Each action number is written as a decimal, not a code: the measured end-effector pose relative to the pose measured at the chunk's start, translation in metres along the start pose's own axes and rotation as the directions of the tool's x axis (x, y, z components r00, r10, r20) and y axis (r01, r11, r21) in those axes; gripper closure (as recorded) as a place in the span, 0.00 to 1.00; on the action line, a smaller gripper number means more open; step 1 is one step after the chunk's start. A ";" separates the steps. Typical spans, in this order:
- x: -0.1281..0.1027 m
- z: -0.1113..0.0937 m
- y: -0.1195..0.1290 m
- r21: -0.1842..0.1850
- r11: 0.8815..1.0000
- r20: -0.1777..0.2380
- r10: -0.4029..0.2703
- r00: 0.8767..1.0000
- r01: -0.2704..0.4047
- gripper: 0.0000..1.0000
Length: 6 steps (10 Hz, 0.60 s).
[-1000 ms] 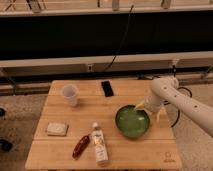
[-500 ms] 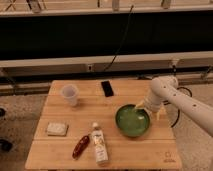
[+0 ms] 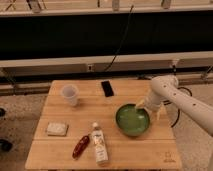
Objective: Drag the ceramic bowl in a circle
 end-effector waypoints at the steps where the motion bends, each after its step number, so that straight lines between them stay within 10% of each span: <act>1: 0.001 -0.001 0.000 -0.002 1.000 -0.001 0.001 1.000 -0.001 0.20; 4: 0.001 -0.002 -0.002 -0.006 1.000 -0.005 0.002 1.000 -0.002 0.36; 6: 0.002 -0.003 -0.002 -0.008 1.000 -0.005 0.001 1.000 -0.001 0.29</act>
